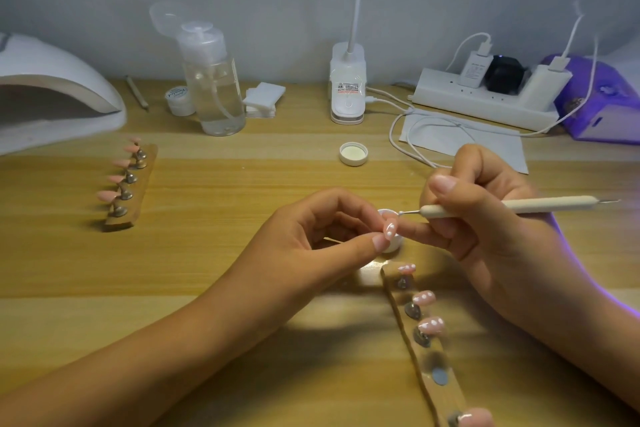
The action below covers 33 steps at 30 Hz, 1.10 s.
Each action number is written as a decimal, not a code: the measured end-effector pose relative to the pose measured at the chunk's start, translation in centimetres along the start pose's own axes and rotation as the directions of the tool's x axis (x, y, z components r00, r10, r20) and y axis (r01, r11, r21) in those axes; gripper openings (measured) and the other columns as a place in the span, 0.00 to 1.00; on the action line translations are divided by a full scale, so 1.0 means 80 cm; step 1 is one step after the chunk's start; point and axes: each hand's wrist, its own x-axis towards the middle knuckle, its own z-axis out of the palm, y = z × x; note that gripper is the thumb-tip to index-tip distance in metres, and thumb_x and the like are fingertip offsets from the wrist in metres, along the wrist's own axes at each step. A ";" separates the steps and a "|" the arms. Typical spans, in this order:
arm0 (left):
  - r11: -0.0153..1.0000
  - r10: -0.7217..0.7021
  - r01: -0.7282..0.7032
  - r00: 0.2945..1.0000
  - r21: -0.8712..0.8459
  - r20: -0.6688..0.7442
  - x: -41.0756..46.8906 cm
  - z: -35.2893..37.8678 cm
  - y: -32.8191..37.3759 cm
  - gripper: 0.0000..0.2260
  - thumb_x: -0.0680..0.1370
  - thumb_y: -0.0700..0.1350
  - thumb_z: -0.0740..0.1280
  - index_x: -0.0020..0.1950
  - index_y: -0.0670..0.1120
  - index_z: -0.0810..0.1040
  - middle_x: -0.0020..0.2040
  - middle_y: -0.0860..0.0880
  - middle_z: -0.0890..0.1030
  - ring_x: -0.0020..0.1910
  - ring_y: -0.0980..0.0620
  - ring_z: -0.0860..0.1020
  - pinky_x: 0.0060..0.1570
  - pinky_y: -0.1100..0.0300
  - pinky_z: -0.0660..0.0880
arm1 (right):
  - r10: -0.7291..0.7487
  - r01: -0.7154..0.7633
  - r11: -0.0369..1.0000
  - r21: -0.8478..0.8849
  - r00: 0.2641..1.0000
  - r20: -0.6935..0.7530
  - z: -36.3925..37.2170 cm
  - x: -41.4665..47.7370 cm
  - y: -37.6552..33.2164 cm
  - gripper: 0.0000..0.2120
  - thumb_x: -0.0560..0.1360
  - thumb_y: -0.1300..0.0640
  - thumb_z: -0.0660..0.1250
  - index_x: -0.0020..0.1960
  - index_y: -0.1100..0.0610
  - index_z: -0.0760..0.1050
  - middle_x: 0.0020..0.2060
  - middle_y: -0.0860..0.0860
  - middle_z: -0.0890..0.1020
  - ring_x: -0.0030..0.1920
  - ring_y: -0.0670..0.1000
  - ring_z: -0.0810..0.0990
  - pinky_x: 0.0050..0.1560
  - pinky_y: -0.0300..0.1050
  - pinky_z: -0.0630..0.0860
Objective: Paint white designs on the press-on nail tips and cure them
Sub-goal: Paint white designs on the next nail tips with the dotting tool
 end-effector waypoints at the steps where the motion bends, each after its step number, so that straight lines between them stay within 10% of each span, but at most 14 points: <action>1: 1.000 0.000 0.000 1.000 -0.004 0.002 0.000 0.000 0.000 0.04 0.71 0.43 0.72 0.43 0.52 0.82 0.41 0.52 0.83 0.42 0.56 0.78 0.43 0.64 0.74 | 0.006 -0.006 1.000 0.006 1.000 -0.005 0.001 0.000 0.000 0.12 0.70 0.62 0.65 0.30 0.52 0.71 0.27 0.48 0.72 0.28 0.43 0.76 0.43 0.49 0.82; 33: 1.000 -0.016 0.016 1.000 0.004 0.002 0.000 0.001 0.000 0.03 0.70 0.43 0.72 0.42 0.50 0.82 0.40 0.52 0.83 0.41 0.57 0.78 0.42 0.65 0.74 | 0.015 -0.016 1.000 0.014 0.997 0.070 -0.002 -0.001 0.001 0.09 0.67 0.60 0.69 0.32 0.53 0.71 0.28 0.49 0.75 0.30 0.45 0.79 0.38 0.40 0.80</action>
